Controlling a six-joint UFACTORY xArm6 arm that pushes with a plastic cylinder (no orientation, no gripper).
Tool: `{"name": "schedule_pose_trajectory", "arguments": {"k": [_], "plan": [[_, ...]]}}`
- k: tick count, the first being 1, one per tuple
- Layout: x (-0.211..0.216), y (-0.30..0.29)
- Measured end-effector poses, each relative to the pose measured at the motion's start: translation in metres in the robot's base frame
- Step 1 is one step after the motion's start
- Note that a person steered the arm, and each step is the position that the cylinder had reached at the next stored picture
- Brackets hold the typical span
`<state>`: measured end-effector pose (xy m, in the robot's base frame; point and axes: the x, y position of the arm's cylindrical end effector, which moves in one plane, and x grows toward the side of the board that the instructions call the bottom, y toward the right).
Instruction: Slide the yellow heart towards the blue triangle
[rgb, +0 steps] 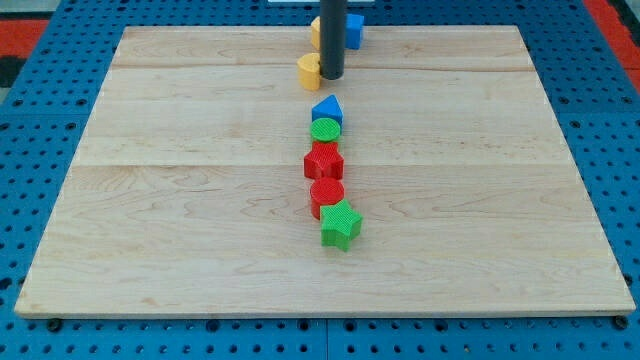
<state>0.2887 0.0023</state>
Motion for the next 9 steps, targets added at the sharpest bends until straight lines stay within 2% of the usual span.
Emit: {"name": "schedule_pose_trajectory", "arguments": {"k": [2,3,4,5,6,8,9], "plan": [[0.000,-0.020],[-0.011,0.013],[-0.017,0.023],[0.010,0.001],[0.044,-0.071],[0.068,-0.206],[0.028,-0.189]]}}
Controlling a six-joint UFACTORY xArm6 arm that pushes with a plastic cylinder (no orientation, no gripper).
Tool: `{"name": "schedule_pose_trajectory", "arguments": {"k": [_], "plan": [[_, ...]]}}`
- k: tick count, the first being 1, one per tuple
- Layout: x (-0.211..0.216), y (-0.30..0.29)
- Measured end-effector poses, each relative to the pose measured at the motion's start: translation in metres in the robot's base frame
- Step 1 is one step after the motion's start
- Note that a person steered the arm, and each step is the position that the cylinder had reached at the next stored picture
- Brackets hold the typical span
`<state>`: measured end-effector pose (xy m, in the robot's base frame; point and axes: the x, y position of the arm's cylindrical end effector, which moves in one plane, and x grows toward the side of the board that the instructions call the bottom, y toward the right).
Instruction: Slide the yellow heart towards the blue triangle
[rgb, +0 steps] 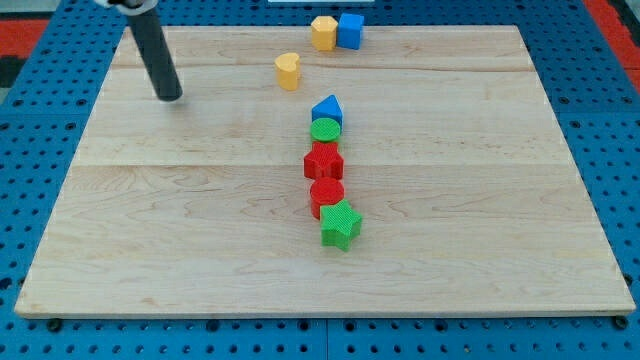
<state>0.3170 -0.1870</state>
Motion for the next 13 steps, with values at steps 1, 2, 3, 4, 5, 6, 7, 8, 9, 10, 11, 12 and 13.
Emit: {"name": "schedule_pose_trajectory", "arguments": {"k": [1,2,3,4,5,6,7,8,9,10,11,12,13], "plan": [[-0.035,0.024],[-0.050,0.031],[-0.055,0.037],[-0.063,0.061],[-0.042,0.082],[-0.025,0.088],[-0.025,0.103],[-0.030,0.134],[-0.030,0.176],[-0.029,0.203],[-0.029,0.203],[-0.028,0.196],[-0.035,0.183]]}}
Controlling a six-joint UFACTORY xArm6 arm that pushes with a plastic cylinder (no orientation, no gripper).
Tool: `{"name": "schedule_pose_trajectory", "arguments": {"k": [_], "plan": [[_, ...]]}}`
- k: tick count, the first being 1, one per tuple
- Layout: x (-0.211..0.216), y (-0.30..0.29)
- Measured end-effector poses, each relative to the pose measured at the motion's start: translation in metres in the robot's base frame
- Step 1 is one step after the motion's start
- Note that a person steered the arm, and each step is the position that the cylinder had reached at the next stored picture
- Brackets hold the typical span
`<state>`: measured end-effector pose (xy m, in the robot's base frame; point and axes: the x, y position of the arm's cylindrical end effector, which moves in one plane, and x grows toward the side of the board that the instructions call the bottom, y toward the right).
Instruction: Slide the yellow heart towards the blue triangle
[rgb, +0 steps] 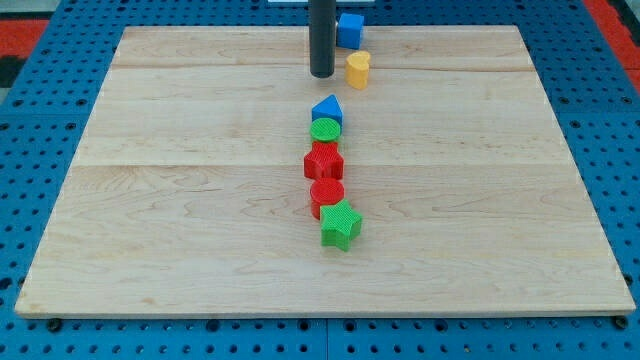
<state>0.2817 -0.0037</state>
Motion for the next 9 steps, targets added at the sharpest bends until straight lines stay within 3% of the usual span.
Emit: {"name": "schedule_pose_trajectory", "arguments": {"k": [2,3,5,9], "plan": [[-0.035,0.001],[-0.035,0.038],[-0.015,0.063],[0.002,0.041]]}}
